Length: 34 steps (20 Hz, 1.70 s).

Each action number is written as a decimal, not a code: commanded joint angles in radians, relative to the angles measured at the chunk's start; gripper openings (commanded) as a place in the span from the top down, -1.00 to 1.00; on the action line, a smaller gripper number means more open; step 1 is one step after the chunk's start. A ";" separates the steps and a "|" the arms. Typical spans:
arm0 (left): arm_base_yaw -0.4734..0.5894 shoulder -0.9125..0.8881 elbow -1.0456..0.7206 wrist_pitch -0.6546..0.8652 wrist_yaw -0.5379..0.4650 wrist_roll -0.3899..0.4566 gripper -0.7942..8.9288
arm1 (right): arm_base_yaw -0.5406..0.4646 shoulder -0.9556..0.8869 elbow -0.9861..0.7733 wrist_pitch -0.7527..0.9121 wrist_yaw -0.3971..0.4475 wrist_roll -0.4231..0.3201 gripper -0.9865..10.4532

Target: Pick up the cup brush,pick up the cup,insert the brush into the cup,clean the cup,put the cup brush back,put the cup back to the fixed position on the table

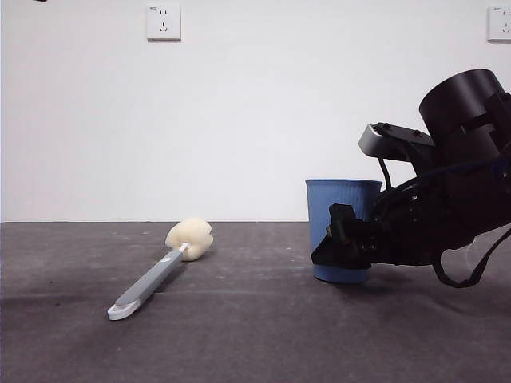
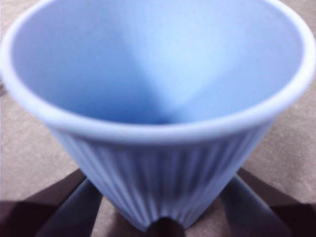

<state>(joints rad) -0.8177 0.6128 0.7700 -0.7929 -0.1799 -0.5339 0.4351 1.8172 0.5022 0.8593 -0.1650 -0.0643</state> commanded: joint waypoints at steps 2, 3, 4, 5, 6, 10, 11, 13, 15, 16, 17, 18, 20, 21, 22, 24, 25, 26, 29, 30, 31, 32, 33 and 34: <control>-0.002 -0.001 -0.009 -0.002 -0.004 0.011 -0.07 | 0.004 0.029 -0.026 -0.101 -0.017 0.031 0.04; -0.002 -0.001 -0.009 -0.002 -0.004 0.011 -0.07 | 0.004 0.024 -0.026 -0.108 -0.017 0.031 0.03; -0.002 -0.001 -0.009 -0.002 -0.004 0.011 -0.07 | 0.004 0.017 -0.026 -0.115 -0.017 0.032 0.00; -0.002 -0.001 -0.009 -0.002 -0.004 0.011 -0.07 | 0.004 0.005 -0.026 -0.127 -0.017 0.034 -0.01; -0.002 -0.001 -0.009 -0.002 -0.004 0.011 -0.07 | 0.004 -0.010 -0.026 -0.144 -0.017 0.035 -0.01; -0.002 -0.001 -0.009 -0.002 -0.004 0.014 -0.07 | 0.005 -0.116 -0.026 -0.307 -0.017 0.061 -0.01; -0.002 -0.001 -0.009 -0.002 -0.004 0.015 -0.07 | 0.005 -0.153 -0.026 -0.366 -0.017 0.066 -0.01; -0.002 -0.001 -0.009 -0.002 -0.004 0.015 -0.07 | 0.005 -0.252 -0.026 -0.505 -0.018 0.070 -0.01; -0.002 -0.001 -0.009 -0.002 -0.004 0.016 -0.07 | 0.006 -0.377 -0.026 -0.662 -0.020 0.097 -0.01; -0.002 -0.001 -0.009 -0.002 -0.004 0.031 -0.07 | 0.006 -0.457 -0.026 -0.754 -0.021 0.121 -0.01; -0.002 -0.001 -0.009 -0.002 -0.004 0.043 -0.07 | 0.007 -0.526 -0.026 -0.829 -0.030 0.142 -0.01; -0.001 -0.001 -0.009 -0.006 -0.003 0.045 -0.07 | 0.007 -0.613 -0.026 -0.917 -0.064 0.171 0.00; -0.001 -0.001 -0.009 -0.018 -0.002 0.066 -0.07 | 0.007 -0.774 -0.026 -1.053 -0.128 0.216 0.00; -0.001 -0.001 -0.009 -0.029 0.000 0.071 -0.07 | 0.010 -0.844 -0.023 -1.110 -0.153 0.231 0.00; -0.001 -0.001 -0.009 -0.041 0.002 0.085 -0.06 | 0.014 -0.925 -0.014 -1.186 -0.178 0.242 0.00; -0.001 -0.001 -0.009 -0.070 0.010 0.103 -0.06 | 0.019 -1.046 0.016 -1.335 -0.204 0.252 0.01; -0.001 -0.001 -0.009 -0.083 0.027 0.119 -0.06 | 0.021 -1.092 0.037 -1.414 -0.203 0.252 0.01; -0.001 -0.001 -0.009 -0.092 0.039 0.122 -0.06 | 0.024 -1.125 0.065 -1.496 -0.203 0.251 0.01; -0.001 -0.001 -0.009 -0.101 0.095 0.140 0.15 | 0.032 -1.159 0.166 -1.666 -0.237 0.255 0.08; -0.001 -0.001 -0.009 -0.099 0.109 0.145 0.28 | 0.032 -1.157 0.200 -1.711 -0.254 0.254 0.18; -0.001 -0.001 -0.009 -0.100 0.110 0.145 0.41 | 0.033 -1.155 0.231 -1.750 -0.261 0.254 0.31; -0.001 -0.001 -0.009 -0.100 0.110 0.145 0.60 | 0.036 -1.155 0.256 -1.778 -0.272 0.253 0.48; -0.001 -0.001 -0.009 -0.100 0.110 0.145 0.76 | 0.039 -1.155 0.274 -1.795 -0.294 0.251 0.68; -0.001 -0.001 -0.009 -0.100 0.110 0.145 0.87 | 0.039 -1.155 0.288 -1.803 -0.323 0.246 0.85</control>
<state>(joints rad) -0.8177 0.6128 0.7700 -0.8967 -0.0711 -0.4026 0.4717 0.6624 0.7891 -0.9455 -0.4854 0.1844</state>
